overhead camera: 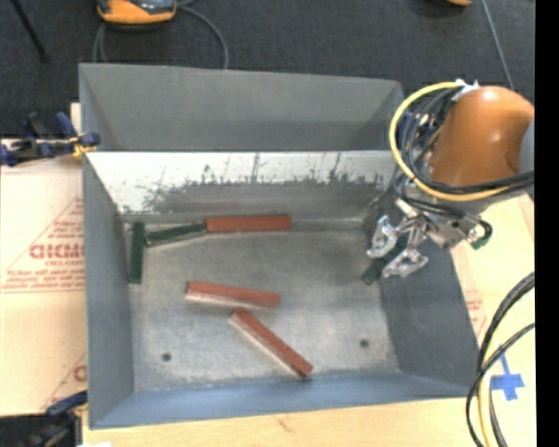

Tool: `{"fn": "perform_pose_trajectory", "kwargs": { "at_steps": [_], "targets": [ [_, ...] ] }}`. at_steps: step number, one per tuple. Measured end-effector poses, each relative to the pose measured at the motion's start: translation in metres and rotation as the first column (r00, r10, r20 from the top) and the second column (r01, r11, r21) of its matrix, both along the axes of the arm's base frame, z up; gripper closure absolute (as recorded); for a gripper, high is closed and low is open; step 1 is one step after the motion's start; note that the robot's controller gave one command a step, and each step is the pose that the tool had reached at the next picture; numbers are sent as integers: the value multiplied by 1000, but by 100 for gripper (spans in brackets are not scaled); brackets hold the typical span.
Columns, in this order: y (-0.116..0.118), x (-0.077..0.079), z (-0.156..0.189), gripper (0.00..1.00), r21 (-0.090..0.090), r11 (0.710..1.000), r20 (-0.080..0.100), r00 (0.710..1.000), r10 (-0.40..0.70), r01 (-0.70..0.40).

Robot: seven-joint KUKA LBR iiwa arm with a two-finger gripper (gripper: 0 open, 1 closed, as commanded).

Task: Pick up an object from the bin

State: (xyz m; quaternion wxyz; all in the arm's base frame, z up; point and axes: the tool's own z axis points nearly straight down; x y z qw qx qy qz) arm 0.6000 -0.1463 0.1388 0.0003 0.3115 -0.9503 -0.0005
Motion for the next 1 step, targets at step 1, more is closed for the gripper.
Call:
{"fn": "perform_pose_trajectory", "kwargs": {
  "at_steps": [1],
  "targets": [
    [0, 2, 17, 100, -2, 1000, 6, 1000, 0, 0]
  ]
}}
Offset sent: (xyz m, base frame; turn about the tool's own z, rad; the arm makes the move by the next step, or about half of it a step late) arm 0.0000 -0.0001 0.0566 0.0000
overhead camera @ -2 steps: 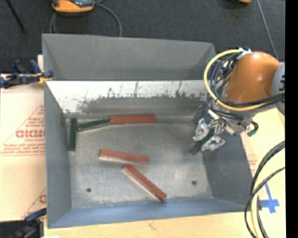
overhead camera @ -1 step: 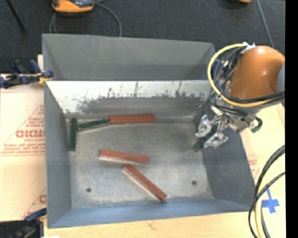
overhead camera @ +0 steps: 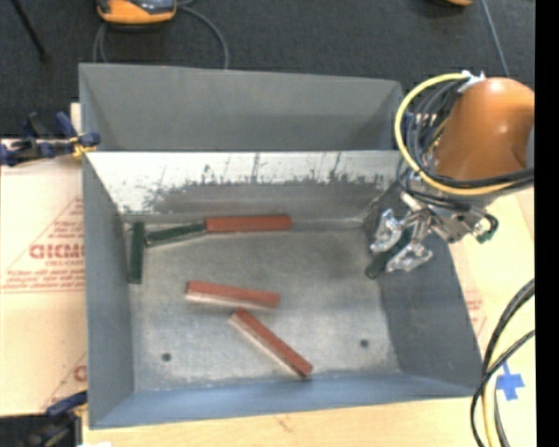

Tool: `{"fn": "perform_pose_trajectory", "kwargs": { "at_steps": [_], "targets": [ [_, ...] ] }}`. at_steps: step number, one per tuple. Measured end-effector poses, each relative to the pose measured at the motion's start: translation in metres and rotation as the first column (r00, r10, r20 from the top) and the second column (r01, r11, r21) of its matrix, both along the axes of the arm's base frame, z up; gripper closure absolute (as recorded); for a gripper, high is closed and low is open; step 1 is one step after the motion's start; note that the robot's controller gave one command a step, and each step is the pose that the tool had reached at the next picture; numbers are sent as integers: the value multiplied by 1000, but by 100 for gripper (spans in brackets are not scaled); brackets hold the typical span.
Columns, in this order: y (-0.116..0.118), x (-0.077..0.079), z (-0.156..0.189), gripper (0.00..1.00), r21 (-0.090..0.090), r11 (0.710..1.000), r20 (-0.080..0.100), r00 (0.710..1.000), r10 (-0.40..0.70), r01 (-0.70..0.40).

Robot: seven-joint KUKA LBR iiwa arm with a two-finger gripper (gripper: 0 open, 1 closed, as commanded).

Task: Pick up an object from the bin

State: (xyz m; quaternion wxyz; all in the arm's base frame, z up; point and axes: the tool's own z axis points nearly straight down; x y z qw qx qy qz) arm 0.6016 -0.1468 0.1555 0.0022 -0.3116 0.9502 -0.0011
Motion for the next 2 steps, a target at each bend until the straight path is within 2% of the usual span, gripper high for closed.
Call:
{"fn": "perform_pose_trajectory", "kwargs": {
  "at_steps": [2],
  "targets": [
    [0, 0, 23, 100, 0, 1000, 1, 1000, -2, 2]
  ]
}}
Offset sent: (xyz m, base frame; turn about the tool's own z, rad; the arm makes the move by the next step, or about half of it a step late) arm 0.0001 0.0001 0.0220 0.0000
